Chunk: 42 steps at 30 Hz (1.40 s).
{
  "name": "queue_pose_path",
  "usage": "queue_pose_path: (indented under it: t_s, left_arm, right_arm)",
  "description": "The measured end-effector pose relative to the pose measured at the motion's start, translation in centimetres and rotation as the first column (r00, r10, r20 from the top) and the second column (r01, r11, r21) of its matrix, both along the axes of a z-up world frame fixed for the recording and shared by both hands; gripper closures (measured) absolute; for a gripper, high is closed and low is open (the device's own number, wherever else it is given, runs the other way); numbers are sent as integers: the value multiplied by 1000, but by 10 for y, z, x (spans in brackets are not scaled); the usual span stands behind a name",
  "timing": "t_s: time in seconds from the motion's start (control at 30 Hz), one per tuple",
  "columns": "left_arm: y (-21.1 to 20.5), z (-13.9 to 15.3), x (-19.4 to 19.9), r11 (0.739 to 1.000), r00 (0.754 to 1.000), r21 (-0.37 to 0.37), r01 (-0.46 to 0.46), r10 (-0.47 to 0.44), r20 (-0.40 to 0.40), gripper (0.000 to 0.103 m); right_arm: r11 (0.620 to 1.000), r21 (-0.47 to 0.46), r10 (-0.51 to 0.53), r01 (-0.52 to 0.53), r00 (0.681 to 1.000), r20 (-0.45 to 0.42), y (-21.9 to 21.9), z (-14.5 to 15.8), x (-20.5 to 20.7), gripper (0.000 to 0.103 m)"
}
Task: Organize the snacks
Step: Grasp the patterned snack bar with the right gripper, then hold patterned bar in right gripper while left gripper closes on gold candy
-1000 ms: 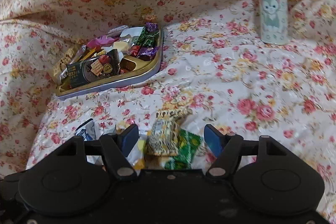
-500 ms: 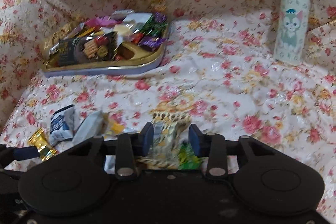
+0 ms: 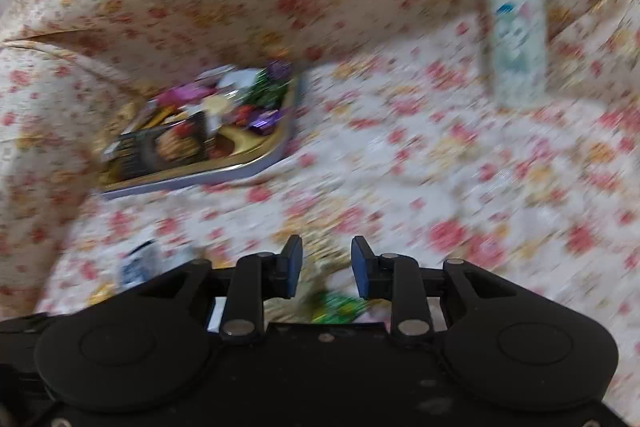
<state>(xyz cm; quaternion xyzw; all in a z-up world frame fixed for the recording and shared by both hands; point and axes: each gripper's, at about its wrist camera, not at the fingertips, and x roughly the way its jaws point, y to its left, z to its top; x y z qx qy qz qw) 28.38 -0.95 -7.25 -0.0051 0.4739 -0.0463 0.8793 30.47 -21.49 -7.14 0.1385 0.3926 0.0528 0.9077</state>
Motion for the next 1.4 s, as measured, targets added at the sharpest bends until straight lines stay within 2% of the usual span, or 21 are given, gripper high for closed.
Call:
queue_pose_path:
  t_s: [0.13,0.23,0.37,0.6,0.77,0.9,0.97,1.07,1.2,1.4]
  left_arm:
    - [1,0,-1,1000,1000,0,-1,1,7,22]
    - [1,0,-1,1000,1000,1,1,-1,12,22]
    - [0,0,-2,1000,1000,2,2,-2,14,22]
    - [0,-2,-5,1000,999,3,13,-13,36,19]
    - [-2,-2,-6,1000,999,12,13,-14,44,18]
    - [-4,-2,-11,999,998,27,21,-23,67,19]
    - [-3,-2,-14,999,996,27,31,-33,78,21]
    - [-1,1,-16,999,995,32,41,-44,93,30]
    - [2,5,-15,998,994,53,20,-26,111,32]
    - [15,10,-11,1000,994,7,-25,24,109,32]
  right_arm:
    - [999,-20,34,-35,998,-44,22,-8,6,73]
    - [995,-93,43,-44,999,-15,34,-10,9,66]
    - [985,-174,16,-14,1000,8,41,-6,6,65]
    - [992,-122,-37,29,997,-63,31,-15,1,60]
    - [991,-136,-21,13,998,-55,42,-18,5,57]
    - [979,-203,-7,2,1000,-27,49,-23,17,57]
    - [972,-236,-6,2,1000,-16,47,-25,21,64]
    - [967,-254,6,-4,1000,10,41,-26,22,65]
    - [962,-272,14,-2,999,44,33,-29,21,66]
    - [949,-313,61,-24,992,108,33,-37,13,66]
